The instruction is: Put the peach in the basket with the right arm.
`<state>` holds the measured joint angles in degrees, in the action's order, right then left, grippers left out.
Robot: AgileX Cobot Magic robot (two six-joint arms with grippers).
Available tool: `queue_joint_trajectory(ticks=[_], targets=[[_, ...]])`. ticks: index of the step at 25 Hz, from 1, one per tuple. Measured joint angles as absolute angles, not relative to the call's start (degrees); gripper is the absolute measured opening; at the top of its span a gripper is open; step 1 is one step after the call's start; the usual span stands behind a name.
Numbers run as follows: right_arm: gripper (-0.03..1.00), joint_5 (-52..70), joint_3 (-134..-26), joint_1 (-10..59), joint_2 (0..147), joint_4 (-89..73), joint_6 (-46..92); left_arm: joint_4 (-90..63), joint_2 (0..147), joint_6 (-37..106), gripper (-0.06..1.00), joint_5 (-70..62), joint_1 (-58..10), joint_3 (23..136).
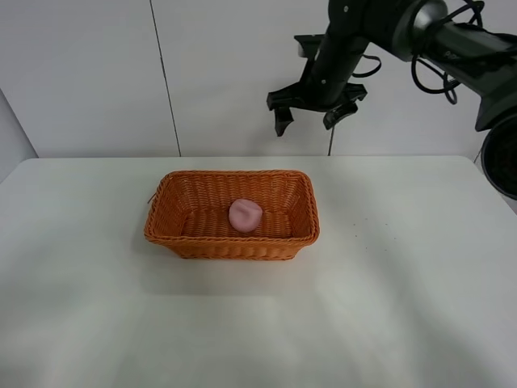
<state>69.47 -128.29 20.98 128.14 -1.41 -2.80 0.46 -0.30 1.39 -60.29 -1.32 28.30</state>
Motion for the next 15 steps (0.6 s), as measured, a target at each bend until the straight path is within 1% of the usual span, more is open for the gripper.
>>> queue_joint_trajectory(ticks=[8, 11, 15], targets=[[0.68, 69.5, -128.3, 6.6, 128.1, -0.8, -2.0, 0.5, -0.3, 1.4, 0.99, -60.3, -1.3, 28.3], [0.68, 69.5, -128.3, 3.5, 128.1, -0.8, -2.0, 0.5, -0.3, 1.4, 0.99, -60.3, -1.3, 28.3], [0.68, 69.5, -128.3, 2.2, 128.1, -0.9, -2.0, 0.5, -0.3, 1.4, 0.99, -60.3, -1.3, 28.3]])
